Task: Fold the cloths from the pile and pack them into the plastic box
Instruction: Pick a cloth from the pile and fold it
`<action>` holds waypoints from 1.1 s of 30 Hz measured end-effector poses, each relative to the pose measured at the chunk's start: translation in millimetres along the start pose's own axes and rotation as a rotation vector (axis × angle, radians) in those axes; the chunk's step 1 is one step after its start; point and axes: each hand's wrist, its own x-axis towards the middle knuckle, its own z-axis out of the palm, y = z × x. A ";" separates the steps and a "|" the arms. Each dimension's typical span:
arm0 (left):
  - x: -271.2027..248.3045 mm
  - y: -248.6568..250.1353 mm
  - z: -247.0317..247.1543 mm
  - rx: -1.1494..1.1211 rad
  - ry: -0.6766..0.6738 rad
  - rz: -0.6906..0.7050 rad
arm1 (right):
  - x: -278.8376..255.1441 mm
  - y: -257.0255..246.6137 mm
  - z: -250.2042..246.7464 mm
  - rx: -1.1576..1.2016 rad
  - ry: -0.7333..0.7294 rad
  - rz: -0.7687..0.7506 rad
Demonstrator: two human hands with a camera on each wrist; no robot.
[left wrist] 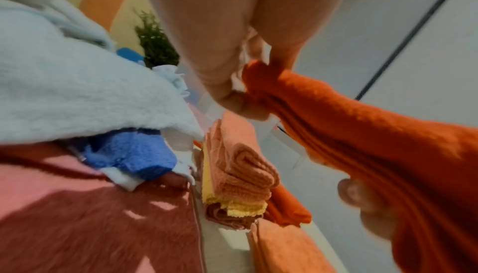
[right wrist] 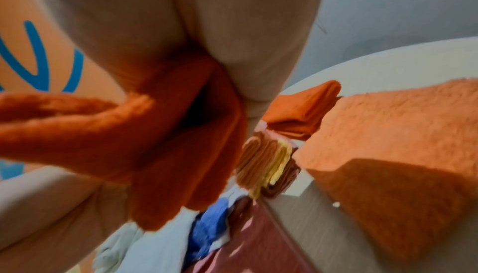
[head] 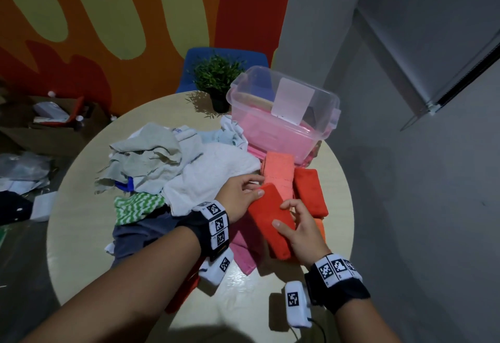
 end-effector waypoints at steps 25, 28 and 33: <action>66.4 -55.7 76.9 0.497 -0.166 -0.212 | 114.0 73.1 -72.9 -0.819 0.152 0.315; 68.4 -56.4 74.7 0.504 -0.184 -0.209 | 112.5 63.5 -68.8 -0.920 0.152 0.322; 68.2 -54.1 67.3 0.535 -0.205 -0.199 | 113.6 69.7 -75.7 -1.260 -0.016 0.137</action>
